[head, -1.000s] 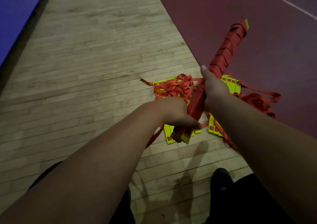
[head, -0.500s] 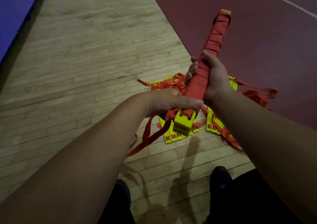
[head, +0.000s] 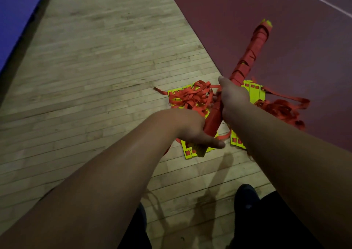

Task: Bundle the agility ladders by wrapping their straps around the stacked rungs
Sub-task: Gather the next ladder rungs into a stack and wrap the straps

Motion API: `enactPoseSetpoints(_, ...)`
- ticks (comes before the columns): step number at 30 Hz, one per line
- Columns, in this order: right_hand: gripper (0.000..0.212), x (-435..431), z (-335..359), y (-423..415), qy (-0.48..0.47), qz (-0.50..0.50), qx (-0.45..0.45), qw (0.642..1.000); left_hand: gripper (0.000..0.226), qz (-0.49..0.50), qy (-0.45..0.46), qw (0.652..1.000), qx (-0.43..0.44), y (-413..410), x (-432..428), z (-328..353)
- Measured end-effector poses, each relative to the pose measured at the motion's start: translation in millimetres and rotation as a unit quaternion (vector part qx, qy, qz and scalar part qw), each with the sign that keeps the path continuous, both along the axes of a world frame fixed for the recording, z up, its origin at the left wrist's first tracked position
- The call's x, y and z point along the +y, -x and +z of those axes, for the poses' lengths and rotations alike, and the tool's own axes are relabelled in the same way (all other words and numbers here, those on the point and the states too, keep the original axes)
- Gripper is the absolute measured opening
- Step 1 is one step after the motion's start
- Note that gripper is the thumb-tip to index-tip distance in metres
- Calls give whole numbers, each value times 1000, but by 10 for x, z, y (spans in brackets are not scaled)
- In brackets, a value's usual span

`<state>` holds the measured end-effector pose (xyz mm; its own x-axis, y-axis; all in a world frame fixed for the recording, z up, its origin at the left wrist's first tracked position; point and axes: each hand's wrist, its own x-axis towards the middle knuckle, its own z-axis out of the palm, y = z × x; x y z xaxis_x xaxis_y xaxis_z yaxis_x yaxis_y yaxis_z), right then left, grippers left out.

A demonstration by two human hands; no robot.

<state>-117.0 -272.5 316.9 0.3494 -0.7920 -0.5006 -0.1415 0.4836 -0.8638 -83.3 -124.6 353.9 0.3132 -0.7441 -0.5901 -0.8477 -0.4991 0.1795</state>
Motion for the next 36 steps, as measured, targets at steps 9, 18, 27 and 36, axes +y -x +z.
enactPoseSetpoints(9,28,1,233,108,-145,40,-196,969,52,98,105,978,151,-152,39,125)
enactPoseSetpoints(18,22,-78,375,109,-268,124,-393,871,27,182,179,855,451,-141,125,189)
enactPoseSetpoints(27,20,-45,128,31,-140,51,-178,973,73,55,29,988,139,-290,149,244)
enactPoseSetpoints(36,23,-36,-5,-11,-10,-25,-75,997,74,30,7,999,21,-19,63,186)
